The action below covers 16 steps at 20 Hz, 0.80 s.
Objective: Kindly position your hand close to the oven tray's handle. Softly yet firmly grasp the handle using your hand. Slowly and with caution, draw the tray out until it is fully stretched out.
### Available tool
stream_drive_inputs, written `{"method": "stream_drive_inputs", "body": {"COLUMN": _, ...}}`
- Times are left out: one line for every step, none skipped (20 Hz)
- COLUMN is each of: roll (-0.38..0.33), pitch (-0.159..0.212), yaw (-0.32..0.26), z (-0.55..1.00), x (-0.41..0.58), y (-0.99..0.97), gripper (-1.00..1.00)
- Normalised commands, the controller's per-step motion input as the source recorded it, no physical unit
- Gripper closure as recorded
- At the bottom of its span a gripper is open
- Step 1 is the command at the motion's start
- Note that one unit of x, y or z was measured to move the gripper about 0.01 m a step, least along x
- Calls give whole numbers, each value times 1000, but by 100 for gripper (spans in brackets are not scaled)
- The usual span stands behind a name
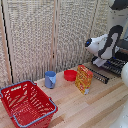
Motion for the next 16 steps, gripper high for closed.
{"method": "stream_drive_inputs", "body": {"roll": 2, "pitch": 0, "yaw": 0, "z": 23, "x": 0, "y": -146, "gripper": 100}}
{"method": "stream_drive_inputs", "body": {"roll": 0, "pitch": 0, "yaw": 0, "z": 31, "x": 0, "y": -117, "gripper": 100}}
{"method": "stream_drive_inputs", "body": {"roll": 0, "pitch": 0, "yaw": 0, "z": 43, "x": 0, "y": -77, "gripper": 100}}
{"method": "stream_drive_inputs", "body": {"roll": 0, "pitch": 0, "yaw": 0, "z": 74, "x": 0, "y": -69, "gripper": 100}}
{"method": "stream_drive_inputs", "body": {"roll": 5, "pitch": 0, "yaw": -4, "z": 89, "x": 0, "y": -60, "gripper": 100}}
{"method": "stream_drive_inputs", "body": {"roll": 3, "pitch": -5, "yaw": -13, "z": 83, "x": 0, "y": -20, "gripper": 100}}
{"method": "stream_drive_inputs", "body": {"roll": 5, "pitch": -1, "yaw": -26, "z": 94, "x": 0, "y": 0, "gripper": 100}}
{"method": "stream_drive_inputs", "body": {"roll": 0, "pitch": 0, "yaw": -35, "z": 77, "x": 0, "y": 0, "gripper": 100}}
{"method": "stream_drive_inputs", "body": {"roll": 0, "pitch": 0, "yaw": -50, "z": 23, "x": 0, "y": 0, "gripper": 100}}
{"method": "stream_drive_inputs", "body": {"roll": 0, "pitch": 0, "yaw": -61, "z": 0, "x": 0, "y": 0, "gripper": 100}}
{"method": "stream_drive_inputs", "body": {"roll": 0, "pitch": 0, "yaw": -66, "z": 0, "x": 0, "y": 0, "gripper": 100}}
{"method": "stream_drive_inputs", "body": {"roll": 10, "pitch": 0, "yaw": -104, "z": -26, "x": 0, "y": 37, "gripper": 100}}
{"method": "stream_drive_inputs", "body": {"roll": 14, "pitch": 0, "yaw": -139, "z": -100, "x": 0, "y": 203, "gripper": 100}}
{"method": "stream_drive_inputs", "body": {"roll": 0, "pitch": 0, "yaw": -164, "z": -174, "x": 0, "y": 397, "gripper": 100}}
{"method": "stream_drive_inputs", "body": {"roll": 0, "pitch": 0, "yaw": -181, "z": -174, "x": 3, "y": 597, "gripper": 100}}
{"method": "stream_drive_inputs", "body": {"roll": 0, "pitch": 0, "yaw": -189, "z": -166, "x": 0, "y": 703, "gripper": 100}}
